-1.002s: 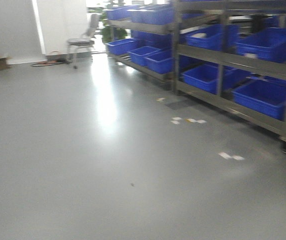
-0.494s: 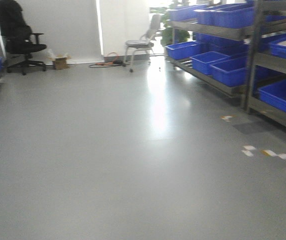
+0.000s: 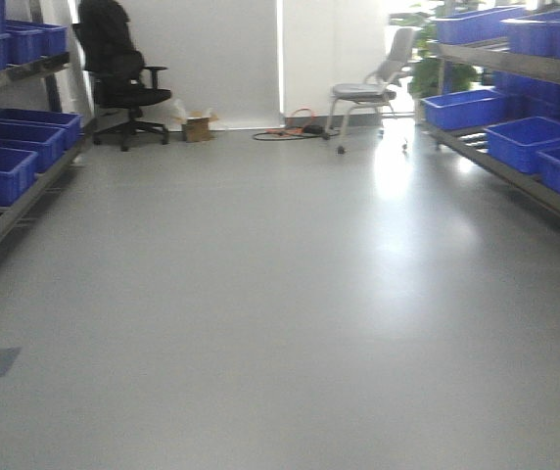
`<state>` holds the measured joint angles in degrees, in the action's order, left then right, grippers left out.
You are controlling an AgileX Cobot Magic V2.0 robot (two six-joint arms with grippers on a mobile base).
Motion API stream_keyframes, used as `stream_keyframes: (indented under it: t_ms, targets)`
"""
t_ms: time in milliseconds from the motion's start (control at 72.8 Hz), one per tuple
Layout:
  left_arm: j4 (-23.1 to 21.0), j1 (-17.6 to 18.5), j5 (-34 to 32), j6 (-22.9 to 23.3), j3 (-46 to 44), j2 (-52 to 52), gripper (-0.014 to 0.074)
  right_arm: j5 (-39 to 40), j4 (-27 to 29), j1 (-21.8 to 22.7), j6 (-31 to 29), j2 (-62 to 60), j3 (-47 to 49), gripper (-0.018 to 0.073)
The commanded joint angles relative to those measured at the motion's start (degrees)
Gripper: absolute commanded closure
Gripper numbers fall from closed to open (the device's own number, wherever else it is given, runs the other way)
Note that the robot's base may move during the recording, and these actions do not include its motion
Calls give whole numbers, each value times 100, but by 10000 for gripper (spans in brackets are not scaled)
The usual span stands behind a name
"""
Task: Pick and sort blue part to right shelf
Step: 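Drive the base up to the shelf of blue bins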
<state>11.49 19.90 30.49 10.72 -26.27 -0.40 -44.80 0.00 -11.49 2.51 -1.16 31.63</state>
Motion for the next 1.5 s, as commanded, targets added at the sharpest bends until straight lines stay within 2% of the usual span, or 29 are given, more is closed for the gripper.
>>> stream_keyframes:
  t_ms: [0,1071,1483]
  targets:
    - [23,27,-529,17,-149,-98,262,564,0,8,-33,107,142,344]
    - [23,27,-529,17,-135,-98,262,569,0,8,-33,107,142,344]
    - [23,27,-552,17,488,-98,262,564,0,8,-33,107,142,344]
